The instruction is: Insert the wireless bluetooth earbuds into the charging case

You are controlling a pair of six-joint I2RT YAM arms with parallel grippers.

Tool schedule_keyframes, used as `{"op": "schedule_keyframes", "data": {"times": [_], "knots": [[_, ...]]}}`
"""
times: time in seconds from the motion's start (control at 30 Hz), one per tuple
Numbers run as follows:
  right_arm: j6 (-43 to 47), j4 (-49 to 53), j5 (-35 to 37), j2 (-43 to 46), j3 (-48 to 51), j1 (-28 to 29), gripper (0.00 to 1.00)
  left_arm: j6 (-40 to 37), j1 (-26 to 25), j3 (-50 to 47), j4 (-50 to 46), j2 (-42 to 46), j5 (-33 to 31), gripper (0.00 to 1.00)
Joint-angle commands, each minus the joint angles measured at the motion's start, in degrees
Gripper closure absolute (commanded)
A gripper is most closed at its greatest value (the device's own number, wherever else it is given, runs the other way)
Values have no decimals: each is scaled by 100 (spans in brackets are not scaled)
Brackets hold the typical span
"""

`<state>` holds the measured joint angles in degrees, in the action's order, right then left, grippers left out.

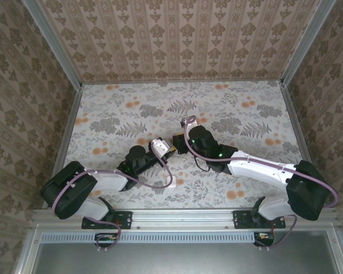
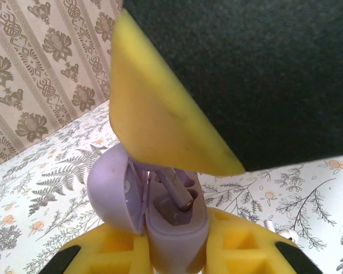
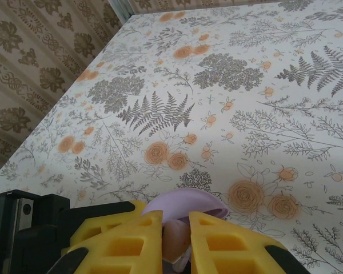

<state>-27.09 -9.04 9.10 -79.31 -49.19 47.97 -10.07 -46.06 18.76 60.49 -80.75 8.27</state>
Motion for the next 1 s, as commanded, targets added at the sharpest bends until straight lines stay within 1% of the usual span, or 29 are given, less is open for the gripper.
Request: {"op": "schedule_keyframes", "data": {"times": [0.0,0.17,0.33,0.97], "knots": [[-25,553,383,-190,40,-10,83,192,-55,66,1155,95,87,90],[-51,535,399,-167,73,-15,83,342,-67,119,1182,-1,150,90],[-61,560,406,-164,127,-16,83,393,-67,110,1264,-105,66,90],[-186,563,445,-186,130,-19,83,356,-64,136,1292,-116,43,90]]}}
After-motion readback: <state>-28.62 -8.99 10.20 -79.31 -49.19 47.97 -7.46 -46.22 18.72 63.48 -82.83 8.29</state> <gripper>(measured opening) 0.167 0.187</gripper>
